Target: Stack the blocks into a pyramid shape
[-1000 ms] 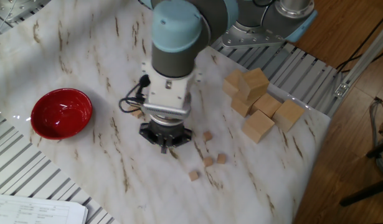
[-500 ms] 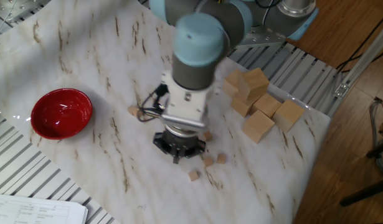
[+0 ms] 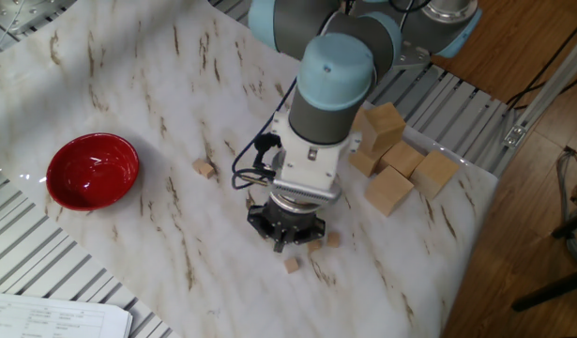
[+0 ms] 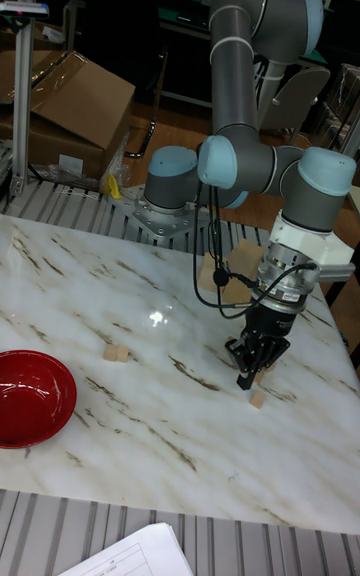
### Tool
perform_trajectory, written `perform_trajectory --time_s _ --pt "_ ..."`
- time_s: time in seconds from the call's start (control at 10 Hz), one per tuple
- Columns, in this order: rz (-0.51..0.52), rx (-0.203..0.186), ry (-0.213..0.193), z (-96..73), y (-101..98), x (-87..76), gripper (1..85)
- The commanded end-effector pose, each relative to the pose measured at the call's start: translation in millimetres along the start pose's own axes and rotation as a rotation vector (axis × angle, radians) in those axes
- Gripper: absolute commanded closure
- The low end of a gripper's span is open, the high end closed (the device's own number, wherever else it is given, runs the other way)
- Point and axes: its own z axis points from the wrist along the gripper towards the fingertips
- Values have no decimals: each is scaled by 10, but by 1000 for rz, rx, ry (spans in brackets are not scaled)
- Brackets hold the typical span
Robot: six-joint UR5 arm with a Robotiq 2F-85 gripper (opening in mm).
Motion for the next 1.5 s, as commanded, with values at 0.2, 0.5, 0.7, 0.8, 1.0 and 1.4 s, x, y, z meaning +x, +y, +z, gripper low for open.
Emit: perform_trajectory --time_s 0.2,0.5,0.7,0.8,1.0,1.4 --pt "-206 9 25 -93 -95 93 847" --pt "-180 -91 -72 -109 187 -134 847" --pt "-177 -99 -70 -111 208 -128 847" --pt "-177 -87 -50 -105 170 -78 847" --pt "-180 -91 -42 -105 179 -55 847" --pt "-128 -89 -54 -10 459 -185 847"
